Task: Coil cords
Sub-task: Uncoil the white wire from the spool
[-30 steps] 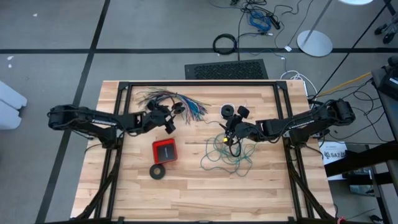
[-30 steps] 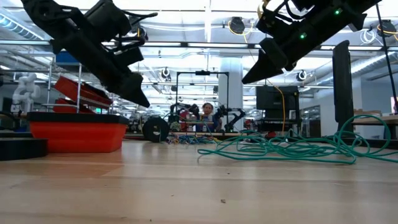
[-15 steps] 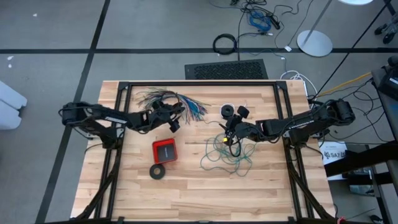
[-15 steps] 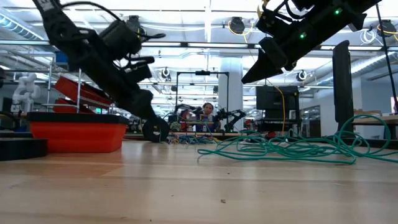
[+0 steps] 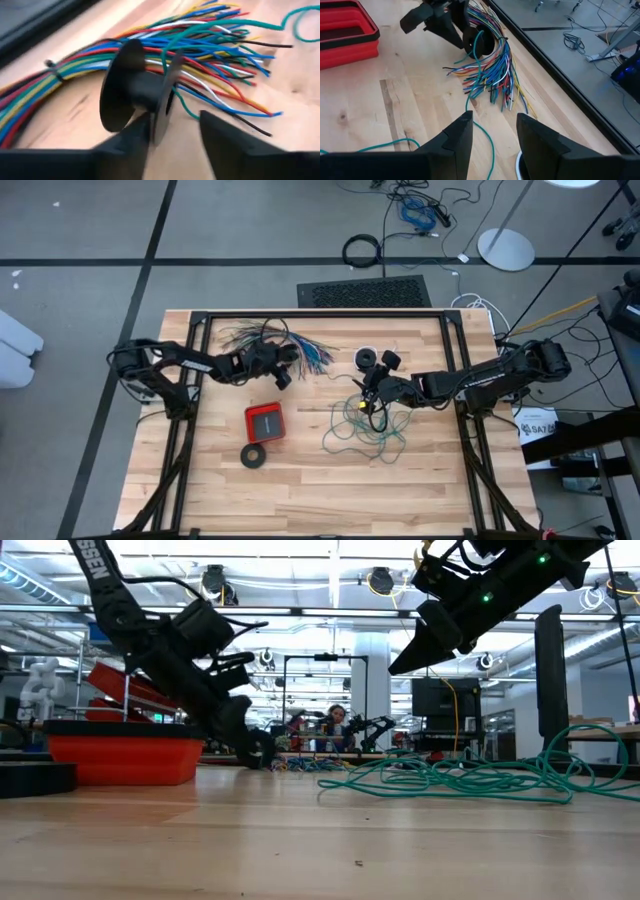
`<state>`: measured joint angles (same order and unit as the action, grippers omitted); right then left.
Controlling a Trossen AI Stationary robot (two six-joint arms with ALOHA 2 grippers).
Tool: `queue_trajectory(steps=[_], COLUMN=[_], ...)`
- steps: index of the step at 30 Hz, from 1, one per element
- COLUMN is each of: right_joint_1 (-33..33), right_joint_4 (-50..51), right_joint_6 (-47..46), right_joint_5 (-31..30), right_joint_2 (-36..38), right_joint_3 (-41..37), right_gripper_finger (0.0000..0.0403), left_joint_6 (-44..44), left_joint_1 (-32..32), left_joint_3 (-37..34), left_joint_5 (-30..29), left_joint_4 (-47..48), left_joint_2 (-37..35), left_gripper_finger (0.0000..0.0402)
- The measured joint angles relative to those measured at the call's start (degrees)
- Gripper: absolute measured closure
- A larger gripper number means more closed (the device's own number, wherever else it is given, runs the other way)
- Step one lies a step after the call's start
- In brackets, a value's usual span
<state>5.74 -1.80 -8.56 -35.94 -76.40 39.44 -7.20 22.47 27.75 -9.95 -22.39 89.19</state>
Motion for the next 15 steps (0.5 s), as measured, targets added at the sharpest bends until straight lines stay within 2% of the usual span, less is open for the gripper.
queue_trajectory(steps=[4,7,11,15], right_joint_1=[0.00,0.00,0.00,0.00], right_joint_4=[-0.02,-0.02,-0.02,0.10], right_joint_6=[0.20,0.20,0.19,-0.04], right_joint_5=[0.02,0.02,0.02,0.06], right_joint_2=[0.00,0.00,-0.02,-0.02], right_joint_3=[0.00,0.00,0.00,0.00], right_gripper_finger=[0.0262,0.0262,0.0262,0.0262], left_joint_6=[0.24,-0.52,-4.72,-8.40], left_joint_1=[1.52,2.79,5.21,7.41], left_joint_3=[0.00,0.00,0.00,0.00], left_joint_5=[5.88,11.39,16.82,19.62], left_joint_4=[-0.19,-1.34,-3.48,-4.07], left_joint_2=[0.00,0.00,0.00,-0.02], left_gripper_finger=[0.0332,0.0383,0.0393,0.0393])
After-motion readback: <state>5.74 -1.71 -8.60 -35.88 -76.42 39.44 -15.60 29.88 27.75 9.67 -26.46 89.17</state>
